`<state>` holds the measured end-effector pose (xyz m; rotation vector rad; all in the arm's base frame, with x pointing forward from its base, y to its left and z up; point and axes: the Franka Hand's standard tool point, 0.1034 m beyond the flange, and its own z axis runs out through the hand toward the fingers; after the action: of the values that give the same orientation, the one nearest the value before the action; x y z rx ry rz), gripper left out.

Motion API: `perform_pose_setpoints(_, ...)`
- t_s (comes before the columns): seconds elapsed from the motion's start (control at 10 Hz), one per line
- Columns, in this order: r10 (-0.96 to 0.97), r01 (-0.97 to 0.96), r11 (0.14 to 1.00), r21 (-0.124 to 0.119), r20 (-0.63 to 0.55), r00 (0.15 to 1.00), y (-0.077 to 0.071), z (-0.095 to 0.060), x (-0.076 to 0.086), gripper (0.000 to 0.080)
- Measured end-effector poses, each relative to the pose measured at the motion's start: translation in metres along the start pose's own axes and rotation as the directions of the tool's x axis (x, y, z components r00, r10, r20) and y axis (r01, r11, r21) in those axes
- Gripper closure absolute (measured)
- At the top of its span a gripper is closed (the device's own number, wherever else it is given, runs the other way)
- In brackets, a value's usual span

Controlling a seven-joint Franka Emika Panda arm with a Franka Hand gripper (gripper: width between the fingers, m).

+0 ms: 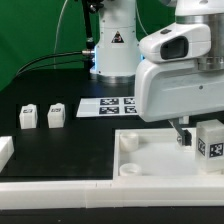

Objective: Assemble one leg

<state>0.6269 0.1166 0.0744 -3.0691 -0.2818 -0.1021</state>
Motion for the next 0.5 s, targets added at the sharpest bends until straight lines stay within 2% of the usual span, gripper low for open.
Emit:
perform_pose_setpoints(0.1, 0.001, -0.001, 1.0, 0.0, 0.0, 1.0, 0.0, 0.0001, 0.0, 0.0198)
perform_pose_setpoints(0.2, 0.001, -0.001, 1.0, 0.0, 0.0, 1.0, 0.0001, 0.0002, -0.0001, 0.0374)
perform_pose_setpoints(0.3, 0.001, -0.001, 1.0, 0.0, 0.0, 1.0, 0.0005, 0.0002, -0.0001, 0.051)
perform_pose_setpoints(0.5, 0.008, -0.008, 1.0, 0.0, 0.0, 1.0, 0.0004, 0.0002, -0.0001, 0.0509)
